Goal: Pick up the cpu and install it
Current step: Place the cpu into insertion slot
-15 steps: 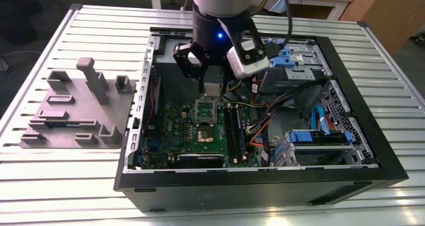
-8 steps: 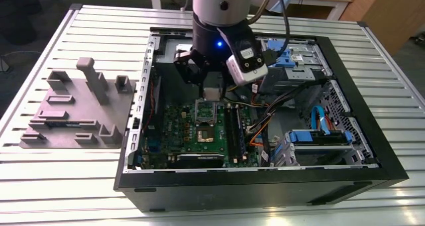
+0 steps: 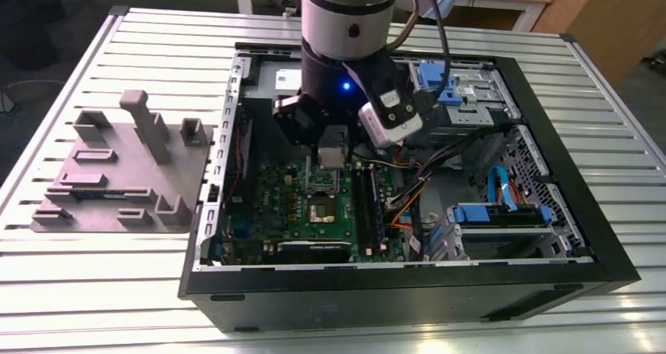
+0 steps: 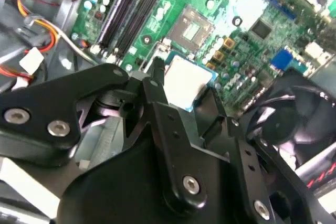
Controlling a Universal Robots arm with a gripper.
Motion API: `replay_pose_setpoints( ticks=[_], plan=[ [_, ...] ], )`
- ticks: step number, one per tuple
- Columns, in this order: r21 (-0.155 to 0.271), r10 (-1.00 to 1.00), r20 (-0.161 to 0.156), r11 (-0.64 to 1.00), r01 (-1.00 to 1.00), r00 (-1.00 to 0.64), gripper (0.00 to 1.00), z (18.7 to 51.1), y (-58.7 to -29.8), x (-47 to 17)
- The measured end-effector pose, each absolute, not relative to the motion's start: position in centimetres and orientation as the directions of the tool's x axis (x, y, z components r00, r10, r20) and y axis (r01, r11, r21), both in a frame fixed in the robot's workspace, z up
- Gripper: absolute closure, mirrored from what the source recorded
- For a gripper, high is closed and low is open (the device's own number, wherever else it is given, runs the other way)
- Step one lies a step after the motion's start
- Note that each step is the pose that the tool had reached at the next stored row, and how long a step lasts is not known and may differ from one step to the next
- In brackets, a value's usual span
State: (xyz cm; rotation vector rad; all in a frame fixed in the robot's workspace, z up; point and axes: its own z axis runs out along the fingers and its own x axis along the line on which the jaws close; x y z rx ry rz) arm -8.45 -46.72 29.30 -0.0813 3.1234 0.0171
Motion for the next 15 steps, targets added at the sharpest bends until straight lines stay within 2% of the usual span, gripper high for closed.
replay_pose_setpoints(
  ticks=[15],
  plan=[
    [0.012,-0.052,-0.017,0.999,-0.052,-0.999,0.53,29.08,-46.79,-8.45]
  ],
)
